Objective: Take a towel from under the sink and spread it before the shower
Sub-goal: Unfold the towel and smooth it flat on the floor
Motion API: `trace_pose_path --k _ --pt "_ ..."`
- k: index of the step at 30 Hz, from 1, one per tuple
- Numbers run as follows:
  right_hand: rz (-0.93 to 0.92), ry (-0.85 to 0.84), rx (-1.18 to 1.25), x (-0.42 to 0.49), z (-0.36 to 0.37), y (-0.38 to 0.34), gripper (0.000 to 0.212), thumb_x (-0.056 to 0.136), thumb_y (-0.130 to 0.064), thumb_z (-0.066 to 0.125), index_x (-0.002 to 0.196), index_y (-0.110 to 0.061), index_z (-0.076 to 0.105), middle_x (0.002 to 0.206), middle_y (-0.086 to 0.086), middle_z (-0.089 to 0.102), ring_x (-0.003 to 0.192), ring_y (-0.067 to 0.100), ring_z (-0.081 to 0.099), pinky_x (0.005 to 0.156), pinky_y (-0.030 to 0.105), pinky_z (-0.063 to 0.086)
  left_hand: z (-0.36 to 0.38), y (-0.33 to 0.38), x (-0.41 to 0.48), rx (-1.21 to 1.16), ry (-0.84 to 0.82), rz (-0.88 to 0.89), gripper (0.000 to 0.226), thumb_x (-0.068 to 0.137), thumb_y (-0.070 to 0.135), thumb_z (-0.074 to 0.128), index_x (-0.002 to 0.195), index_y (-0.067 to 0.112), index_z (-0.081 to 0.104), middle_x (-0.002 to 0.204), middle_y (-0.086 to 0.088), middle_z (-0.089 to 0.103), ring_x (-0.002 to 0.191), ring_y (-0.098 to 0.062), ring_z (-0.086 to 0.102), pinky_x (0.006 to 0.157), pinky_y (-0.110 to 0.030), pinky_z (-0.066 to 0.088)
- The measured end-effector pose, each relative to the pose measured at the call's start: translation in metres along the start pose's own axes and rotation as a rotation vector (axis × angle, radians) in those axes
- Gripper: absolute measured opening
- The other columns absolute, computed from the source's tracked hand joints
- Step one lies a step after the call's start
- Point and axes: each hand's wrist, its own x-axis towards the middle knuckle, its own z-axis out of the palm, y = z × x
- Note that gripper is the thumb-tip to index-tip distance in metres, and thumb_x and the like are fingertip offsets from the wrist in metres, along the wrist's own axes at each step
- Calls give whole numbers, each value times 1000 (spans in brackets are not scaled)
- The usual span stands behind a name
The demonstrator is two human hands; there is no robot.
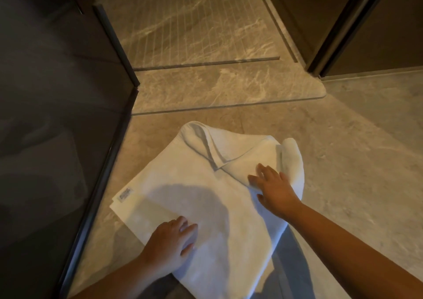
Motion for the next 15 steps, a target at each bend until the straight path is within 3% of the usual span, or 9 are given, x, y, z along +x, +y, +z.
trace_pose_path --k 3,5,6,7,8,10,12,13,15 --pt "-10 68 73 -3 -1 2 46 90 -18 47 136 -18 37 150 13 25 136 25 28 108 38 26 -8 -6 13 48 70 49 38 69 39 77 102 23 64 84 6 63 68 -10 62 58 -16 44" --pt "-24 122 145 -7 0 -2 45 81 -9 60 125 -8 51 138 24 44 124 37 46 100 42 40 -19 -13 32 119 157 52 48 58 38 85 99 19 68 93 -1 68 76 -18 67 61 -19 51" --pt "-45 153 162 -9 1 -4 46 71 -4 71 116 -5 59 125 28 55 111 41 56 90 45 49 -24 -16 43 159 176 41 56 58 40 84 106 17 67 106 -9 67 91 -23 67 69 -24 53" --pt "-55 159 148 -12 1 -6 50 58 -2 79 106 -3 65 113 28 63 97 42 64 76 45 55 -28 -19 53 171 151 6 63 66 43 78 120 17 58 127 -18 56 113 -27 57 86 -29 50" --pt "-76 169 110 -15 2 -9 54 48 -4 85 99 -4 68 103 25 68 87 40 68 66 43 57 -29 -23 63 164 116 -32 68 78 46 66 136 19 41 146 -19 34 133 -28 36 102 -35 37" --pt "-97 144 25 -17 2 -11 61 39 -17 90 96 -8 71 98 20 71 80 35 70 61 38 58 -26 -31 73 129 -6 -165 70 89 51 47 145 31 11 156 -11 -1 142 -25 3 111 -43 18" --pt "-70 44 -63 -16 4 -10 68 45 -32 89 105 -11 68 108 23 67 92 38 67 73 40 57 -17 -36 75 111 -35 -193 70 88 54 44 144 35 7 156 -10 -3 142 -25 1 109 -43 23" --pt "-57 1 -65 -15 5 -10 70 58 -36 82 120 -12 59 124 29 56 109 43 58 89 45 50 -14 -37 74 100 -44 -193 71 87 55 45 144 35 8 155 -10 -1 141 -25 3 107 -42 26" --pt "-70 -73 -41 -12 11 -5 68 86 -35 57 143 -15 25 151 26 18 138 39 22 113 45 20 -13 -36 70 139 -55 -191 72 86 58 44 144 35 10 155 -10 3 140 -25 7 104 -41 29"
